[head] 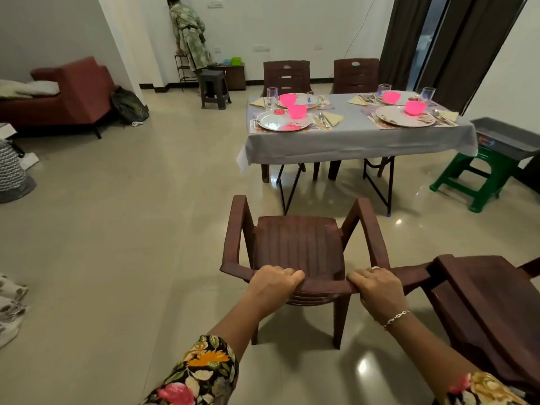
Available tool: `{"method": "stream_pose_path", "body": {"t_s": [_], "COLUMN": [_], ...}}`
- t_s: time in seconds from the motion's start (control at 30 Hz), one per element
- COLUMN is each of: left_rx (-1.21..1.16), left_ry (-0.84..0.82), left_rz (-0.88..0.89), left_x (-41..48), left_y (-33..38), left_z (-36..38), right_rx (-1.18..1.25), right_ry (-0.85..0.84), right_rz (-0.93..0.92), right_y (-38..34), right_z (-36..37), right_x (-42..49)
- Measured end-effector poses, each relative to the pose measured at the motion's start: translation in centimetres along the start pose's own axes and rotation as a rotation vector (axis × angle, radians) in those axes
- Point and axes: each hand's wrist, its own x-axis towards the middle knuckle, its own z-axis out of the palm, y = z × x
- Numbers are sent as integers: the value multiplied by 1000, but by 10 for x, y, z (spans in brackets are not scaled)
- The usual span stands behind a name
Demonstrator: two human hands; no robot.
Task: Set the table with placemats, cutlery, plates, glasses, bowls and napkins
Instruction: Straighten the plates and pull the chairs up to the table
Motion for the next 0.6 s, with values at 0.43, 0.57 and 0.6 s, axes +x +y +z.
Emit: {"method": "stream_pose_path", "body": {"t_s": [0.43,0.57,0.6], "left_rx": [21,10,7], "left_ry": [-32,-60,-64], "left_rz": [-40,-40,-45], "left_x": [119,160,169], "left_y": [-77,-100,-106], "left_z": [11,15,17], "right_rx": [22,44,47], "right_ry": [-58,-55,-47], "right_rz": [12,-1,-6], "right_y": [80,109,114], "right_z": [73,95,100], "right_x": [101,133,140]}}
